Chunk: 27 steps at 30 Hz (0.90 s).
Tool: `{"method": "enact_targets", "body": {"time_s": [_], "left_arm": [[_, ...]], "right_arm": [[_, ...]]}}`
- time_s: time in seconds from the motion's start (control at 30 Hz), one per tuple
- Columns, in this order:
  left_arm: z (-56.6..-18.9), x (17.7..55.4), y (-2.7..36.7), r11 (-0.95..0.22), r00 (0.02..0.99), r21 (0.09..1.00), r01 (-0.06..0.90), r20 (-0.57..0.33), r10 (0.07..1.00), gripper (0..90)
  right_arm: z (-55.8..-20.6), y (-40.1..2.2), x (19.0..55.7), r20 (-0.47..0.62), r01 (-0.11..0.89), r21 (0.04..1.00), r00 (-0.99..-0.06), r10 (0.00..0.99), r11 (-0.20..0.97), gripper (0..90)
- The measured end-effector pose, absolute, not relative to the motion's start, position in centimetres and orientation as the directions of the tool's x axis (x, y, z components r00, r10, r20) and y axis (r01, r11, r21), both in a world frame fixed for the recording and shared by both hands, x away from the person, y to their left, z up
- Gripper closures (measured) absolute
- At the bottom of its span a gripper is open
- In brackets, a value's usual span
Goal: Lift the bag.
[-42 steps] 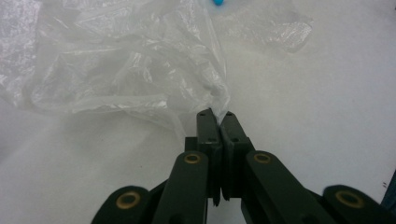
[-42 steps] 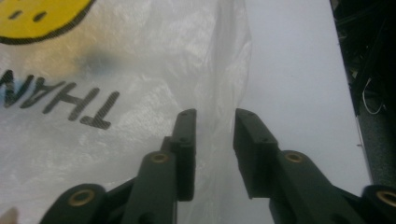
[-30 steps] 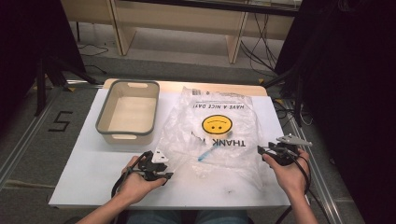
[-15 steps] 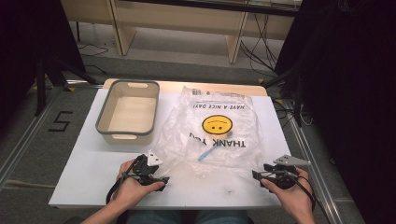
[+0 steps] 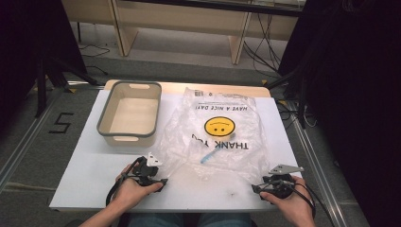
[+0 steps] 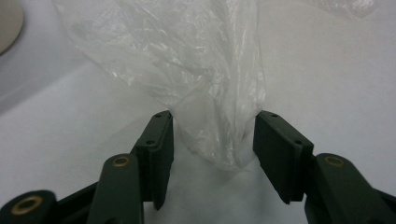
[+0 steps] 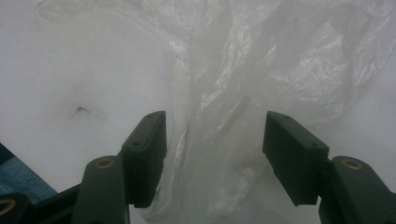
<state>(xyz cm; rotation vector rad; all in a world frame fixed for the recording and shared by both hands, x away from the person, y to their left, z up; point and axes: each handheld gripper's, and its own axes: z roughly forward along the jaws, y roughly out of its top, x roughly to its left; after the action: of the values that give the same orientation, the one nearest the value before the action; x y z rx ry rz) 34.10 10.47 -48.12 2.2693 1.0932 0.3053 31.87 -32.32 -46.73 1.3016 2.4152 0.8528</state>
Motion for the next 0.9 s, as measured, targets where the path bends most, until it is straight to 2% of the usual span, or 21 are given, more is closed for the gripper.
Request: {"method": "enact_targets", "body": {"time_s": [0.3,0.47,0.63,0.9], "left_arm": [[-48.03,33.90,10.02,-0.515,0.651,0.594,0.618,-0.020,0.759,59.1],[-47.93,33.79,9.78,-0.516,0.648,0.585,0.626,-0.022,0.761,66.7],[-47.86,33.83,9.61,-0.512,0.643,0.578,0.635,-0.028,0.765,73.8],[-47.85,33.95,9.47,-0.522,0.658,0.576,0.629,-0.038,0.752,86.4]], "right_arm": [[-47.23,-32.23,32.02,0.012,0.674,0.580,-0.569,0.822,0.458,48.1],[-47.14,-32.20,31.96,-0.022,0.673,0.569,-0.563,0.826,0.473,59.5],[-47.10,-32.39,32.00,-0.010,0.684,0.569,-0.548,0.836,0.456,72.4],[-47.16,-32.84,32.27,0.021,0.702,0.576,-0.525,0.851,0.419,86.1]]}}
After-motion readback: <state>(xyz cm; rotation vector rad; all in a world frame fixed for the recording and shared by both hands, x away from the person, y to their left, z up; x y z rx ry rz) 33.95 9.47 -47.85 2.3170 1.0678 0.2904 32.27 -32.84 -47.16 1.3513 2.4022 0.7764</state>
